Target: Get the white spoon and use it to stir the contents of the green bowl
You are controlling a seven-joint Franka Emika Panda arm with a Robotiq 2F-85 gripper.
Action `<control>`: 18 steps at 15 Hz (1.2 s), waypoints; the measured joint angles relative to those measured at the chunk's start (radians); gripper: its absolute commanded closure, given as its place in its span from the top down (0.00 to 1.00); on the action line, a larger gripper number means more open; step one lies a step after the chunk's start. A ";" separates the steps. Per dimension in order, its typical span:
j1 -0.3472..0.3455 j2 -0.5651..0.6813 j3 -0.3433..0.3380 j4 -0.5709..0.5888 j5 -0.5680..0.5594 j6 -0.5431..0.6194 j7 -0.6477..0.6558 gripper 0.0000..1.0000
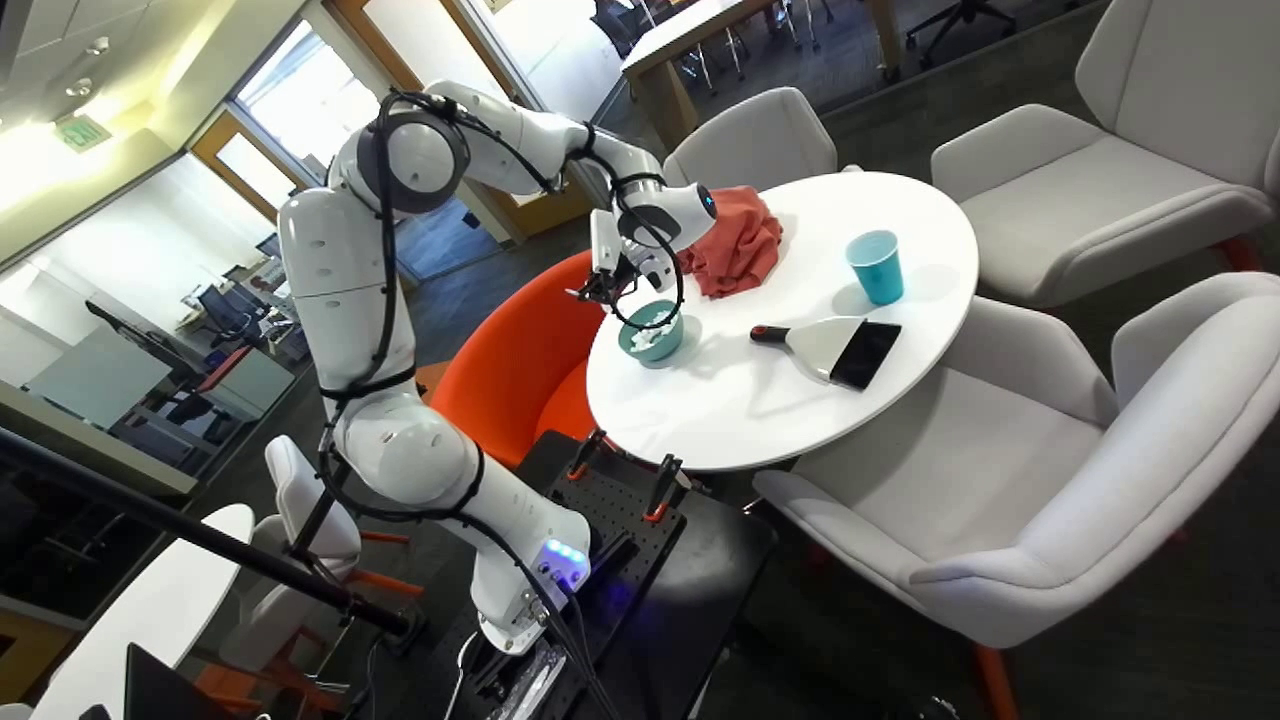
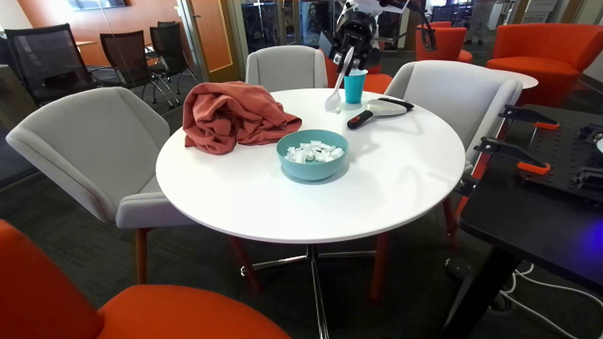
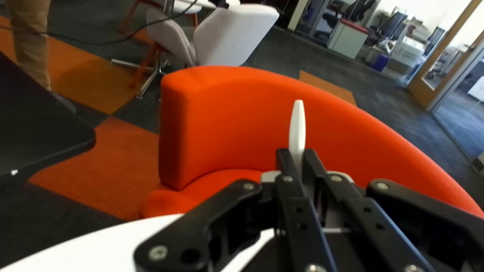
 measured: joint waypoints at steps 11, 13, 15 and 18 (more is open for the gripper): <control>-0.025 0.117 -0.080 -0.008 0.105 0.125 -0.006 0.03; -0.024 0.095 -0.087 -0.032 0.108 0.197 -0.008 0.03; -0.023 0.060 -0.089 -0.066 0.109 0.265 -0.008 0.03; -0.009 0.003 -0.093 -0.131 0.109 0.417 -0.003 0.03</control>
